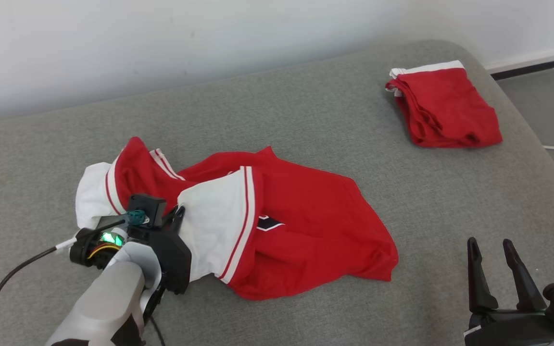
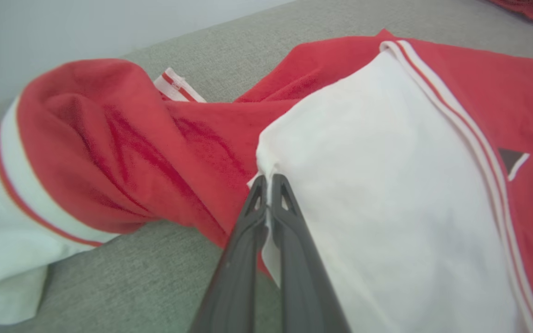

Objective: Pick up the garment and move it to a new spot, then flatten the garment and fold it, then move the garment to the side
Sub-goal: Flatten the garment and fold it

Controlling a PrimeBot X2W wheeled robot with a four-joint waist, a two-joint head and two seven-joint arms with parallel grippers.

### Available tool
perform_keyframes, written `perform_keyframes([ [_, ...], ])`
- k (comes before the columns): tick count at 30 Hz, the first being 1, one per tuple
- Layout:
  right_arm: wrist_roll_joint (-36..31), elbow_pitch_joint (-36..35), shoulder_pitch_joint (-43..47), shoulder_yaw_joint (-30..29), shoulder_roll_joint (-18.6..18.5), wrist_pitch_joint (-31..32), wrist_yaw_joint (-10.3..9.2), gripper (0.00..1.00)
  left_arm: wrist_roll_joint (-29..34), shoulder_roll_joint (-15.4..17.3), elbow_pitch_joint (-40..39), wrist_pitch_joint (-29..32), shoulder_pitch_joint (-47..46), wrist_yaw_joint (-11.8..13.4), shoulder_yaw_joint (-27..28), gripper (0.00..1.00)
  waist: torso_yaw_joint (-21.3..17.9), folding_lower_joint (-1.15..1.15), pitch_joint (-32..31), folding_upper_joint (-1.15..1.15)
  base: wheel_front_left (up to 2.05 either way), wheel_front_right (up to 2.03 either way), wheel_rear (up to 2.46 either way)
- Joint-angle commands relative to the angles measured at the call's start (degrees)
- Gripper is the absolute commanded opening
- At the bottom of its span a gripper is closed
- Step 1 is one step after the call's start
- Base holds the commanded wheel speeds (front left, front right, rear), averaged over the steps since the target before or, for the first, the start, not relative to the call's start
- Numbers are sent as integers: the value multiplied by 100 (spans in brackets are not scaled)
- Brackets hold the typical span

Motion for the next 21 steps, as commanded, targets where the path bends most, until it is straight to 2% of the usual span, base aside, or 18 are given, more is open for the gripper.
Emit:
perform_keyframes([
  [1,-32,-19,70,-36,-4,-25,7,100,0,-17,-56,-164,-62,11,-30,0,81,0,-64,-1,0,0,0],
  [7,-33,2,230,-69,-6,-25,7,100,63,-122,-419,-583,-187,27,-29,0,385,0,-329,-1,0,0,0],
  [13,-49,-9,393,-120,2,-25,7,100,102,-63,-1049,-658,91,181,115,0,696,0,-598,-1,0,0,0],
  [21,-45,-55,662,-250,57,-22,7,100,23,554,-2576,-660,1352,799,604,0,1292,0,-878,-1,0,0,0],
])
